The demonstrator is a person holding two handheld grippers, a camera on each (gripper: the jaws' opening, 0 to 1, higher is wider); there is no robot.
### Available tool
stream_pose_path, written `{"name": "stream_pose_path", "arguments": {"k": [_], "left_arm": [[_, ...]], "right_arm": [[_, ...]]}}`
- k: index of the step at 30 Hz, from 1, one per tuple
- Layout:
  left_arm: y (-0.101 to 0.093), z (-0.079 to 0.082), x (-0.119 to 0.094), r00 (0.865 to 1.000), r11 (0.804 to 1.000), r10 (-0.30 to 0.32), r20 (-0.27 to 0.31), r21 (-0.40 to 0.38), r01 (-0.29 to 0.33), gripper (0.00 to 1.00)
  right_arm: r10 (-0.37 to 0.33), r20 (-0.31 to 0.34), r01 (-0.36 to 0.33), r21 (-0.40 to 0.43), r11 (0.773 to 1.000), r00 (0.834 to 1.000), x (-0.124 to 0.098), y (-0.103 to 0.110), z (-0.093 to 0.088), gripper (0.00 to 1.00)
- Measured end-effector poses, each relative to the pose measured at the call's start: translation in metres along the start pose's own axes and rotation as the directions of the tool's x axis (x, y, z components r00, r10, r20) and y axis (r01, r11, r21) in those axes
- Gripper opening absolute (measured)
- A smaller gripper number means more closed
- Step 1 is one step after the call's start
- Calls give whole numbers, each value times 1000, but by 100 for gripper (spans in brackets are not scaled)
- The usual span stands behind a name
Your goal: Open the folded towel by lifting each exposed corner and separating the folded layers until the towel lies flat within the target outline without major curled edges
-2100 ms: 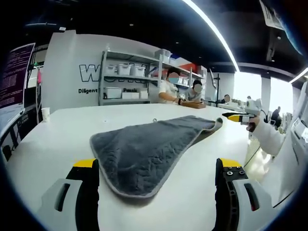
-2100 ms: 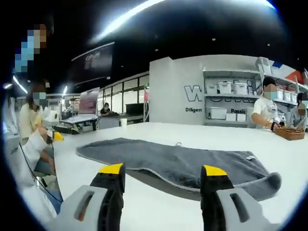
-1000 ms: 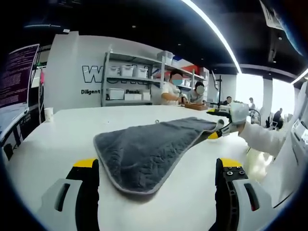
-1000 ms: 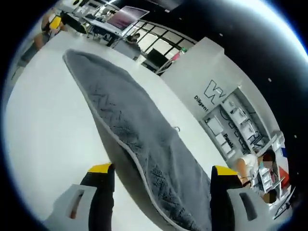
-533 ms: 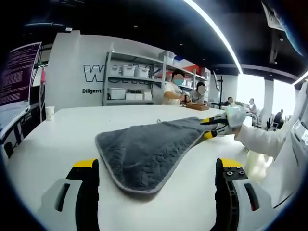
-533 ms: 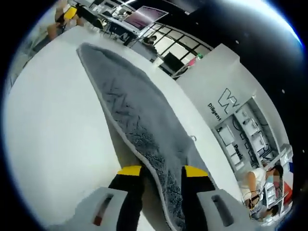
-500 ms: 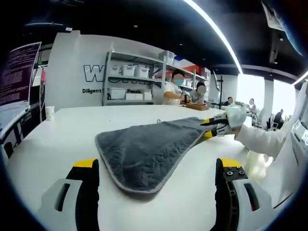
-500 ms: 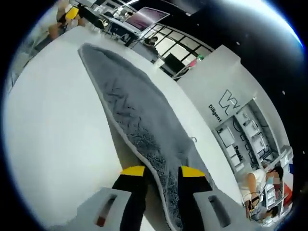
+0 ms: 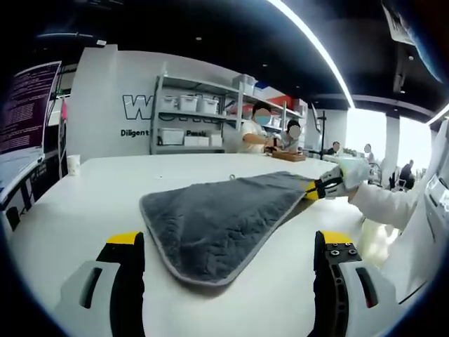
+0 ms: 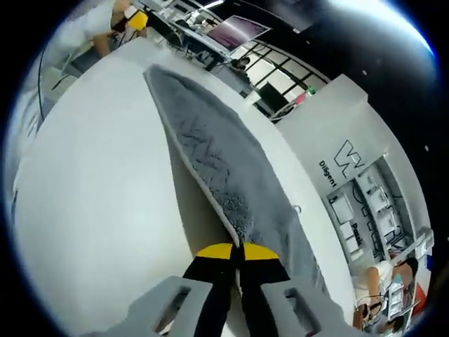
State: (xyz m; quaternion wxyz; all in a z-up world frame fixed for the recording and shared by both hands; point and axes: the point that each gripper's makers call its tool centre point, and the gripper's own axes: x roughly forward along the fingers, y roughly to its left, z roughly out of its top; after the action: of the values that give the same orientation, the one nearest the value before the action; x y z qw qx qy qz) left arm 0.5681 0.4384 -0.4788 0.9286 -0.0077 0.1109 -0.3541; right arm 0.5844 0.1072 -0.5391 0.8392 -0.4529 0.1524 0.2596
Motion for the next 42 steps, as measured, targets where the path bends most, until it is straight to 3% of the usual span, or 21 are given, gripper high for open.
{"name": "stream_pose_path", "arguments": {"k": [16, 27, 33, 39, 42], "left_arm": [[-2, 0, 2, 1000, 1000, -7, -4, 3, 7, 100], [-4, -1, 2, 1000, 1000, -9, -5, 3, 9, 100], [-4, -1, 1, 1000, 1000, -9, -1, 2, 9, 100], [-2, -3, 1, 1000, 1000, -6, -3, -3, 6, 100], [-2, -4, 1, 1000, 1000, -7, -4, -5, 7, 100]], "right_arm": [[81, -32, -80, 32, 996, 996, -33, 35, -3, 0], [101, -63, -98, 48, 994, 993, -35, 50, -10, 0], [88, -31, -85, 104, 991, 996, -38, 48, -9, 0], [81, 31, -87, 308, 948, 996, -51, 43, -7, 1], [78, 99, -114, 436, 893, 992, -62, 37, -3, 2]]}}
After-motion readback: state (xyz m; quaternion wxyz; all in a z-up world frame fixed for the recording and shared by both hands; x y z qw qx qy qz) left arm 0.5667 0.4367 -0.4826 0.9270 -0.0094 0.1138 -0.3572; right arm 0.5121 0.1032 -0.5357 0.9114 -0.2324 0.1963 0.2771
